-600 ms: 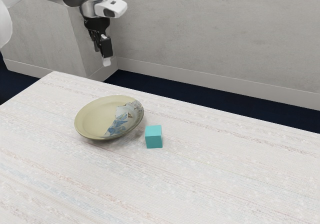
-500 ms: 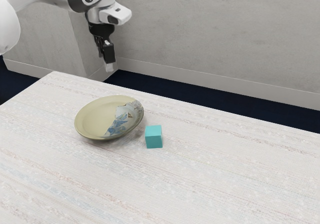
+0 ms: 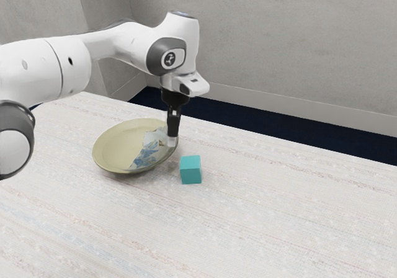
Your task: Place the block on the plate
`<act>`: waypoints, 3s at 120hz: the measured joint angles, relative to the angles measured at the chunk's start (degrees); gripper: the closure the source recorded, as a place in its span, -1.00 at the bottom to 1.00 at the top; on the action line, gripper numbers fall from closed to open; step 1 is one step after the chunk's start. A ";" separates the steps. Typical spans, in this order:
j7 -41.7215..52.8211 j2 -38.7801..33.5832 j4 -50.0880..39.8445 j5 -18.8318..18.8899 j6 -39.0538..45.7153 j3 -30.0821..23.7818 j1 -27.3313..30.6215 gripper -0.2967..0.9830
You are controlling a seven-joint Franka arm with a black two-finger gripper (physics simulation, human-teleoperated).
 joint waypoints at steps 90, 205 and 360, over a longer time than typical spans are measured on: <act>4.73 11.14 -3.09 -4.79 21.54 -0.83 3.32 -0.54; 5.76 15.68 -1.81 -4.81 26.01 -0.71 3.61 -0.09; 5.70 5.64 -9.51 -6.18 25.98 8.09 11.04 -0.28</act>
